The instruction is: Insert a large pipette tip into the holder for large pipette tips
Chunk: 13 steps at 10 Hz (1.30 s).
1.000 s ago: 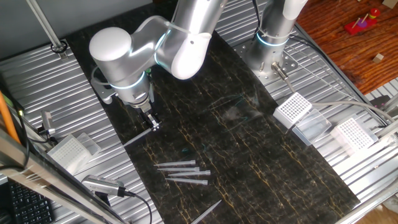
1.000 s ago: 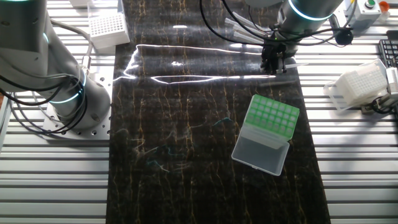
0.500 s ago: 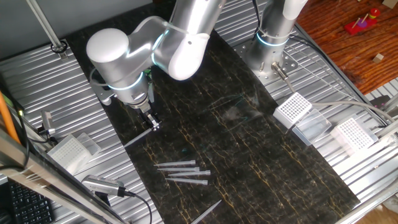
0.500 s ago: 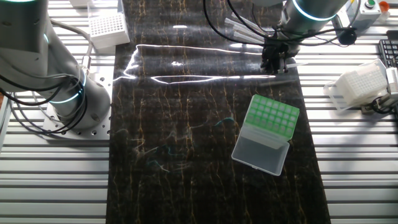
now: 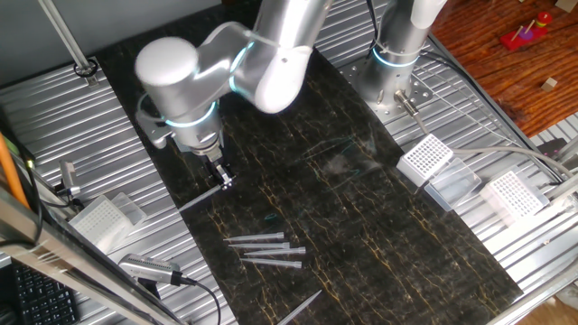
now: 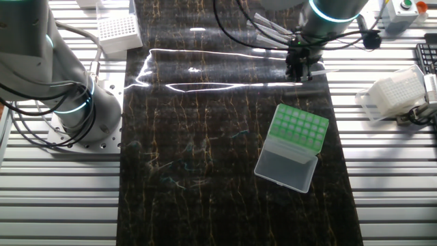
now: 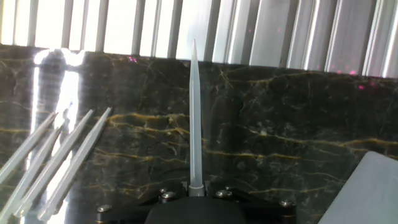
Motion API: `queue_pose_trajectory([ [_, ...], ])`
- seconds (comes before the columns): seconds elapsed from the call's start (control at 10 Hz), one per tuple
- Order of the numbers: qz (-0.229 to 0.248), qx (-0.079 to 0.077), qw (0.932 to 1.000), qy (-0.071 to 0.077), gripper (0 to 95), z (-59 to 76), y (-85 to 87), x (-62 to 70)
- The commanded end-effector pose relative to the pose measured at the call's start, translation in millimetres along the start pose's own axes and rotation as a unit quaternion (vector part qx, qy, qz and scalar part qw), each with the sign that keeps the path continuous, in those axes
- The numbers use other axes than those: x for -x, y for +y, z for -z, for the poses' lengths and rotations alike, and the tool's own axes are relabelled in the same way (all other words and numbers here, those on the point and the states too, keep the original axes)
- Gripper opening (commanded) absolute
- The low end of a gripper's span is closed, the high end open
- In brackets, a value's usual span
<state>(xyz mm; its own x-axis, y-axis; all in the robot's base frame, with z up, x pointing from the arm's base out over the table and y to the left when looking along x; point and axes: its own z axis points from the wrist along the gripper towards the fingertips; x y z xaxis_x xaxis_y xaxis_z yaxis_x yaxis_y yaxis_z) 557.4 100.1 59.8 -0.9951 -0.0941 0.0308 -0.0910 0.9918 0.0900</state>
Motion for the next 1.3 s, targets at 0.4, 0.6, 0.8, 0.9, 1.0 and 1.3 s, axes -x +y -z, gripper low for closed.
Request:
queue_pose_trajectory([
  [0.4, 0.013, -0.004, 0.9999, 0.001, 0.0, -0.8, 0.3, 2.1],
  [0.6, 0.021, -0.003, 0.9998, 0.002, 0.0, -0.8, 0.3, 2.1],
  [0.8, 0.028, -0.007, 0.9996, 0.002, 0.0, -0.7, 0.4, 2.1],
  [0.9, 0.029, -0.007, 0.9996, 0.005, 0.0, 0.0, 1.2, 3.8],
  [1.0, 0.025, -0.008, 0.9997, 0.005, 0.0, 1.8, 3.1, 7.9],
  [1.3, 0.012, -0.011, 0.9999, 0.007, 0.0, 6.9, 7.8, 19.0],
])
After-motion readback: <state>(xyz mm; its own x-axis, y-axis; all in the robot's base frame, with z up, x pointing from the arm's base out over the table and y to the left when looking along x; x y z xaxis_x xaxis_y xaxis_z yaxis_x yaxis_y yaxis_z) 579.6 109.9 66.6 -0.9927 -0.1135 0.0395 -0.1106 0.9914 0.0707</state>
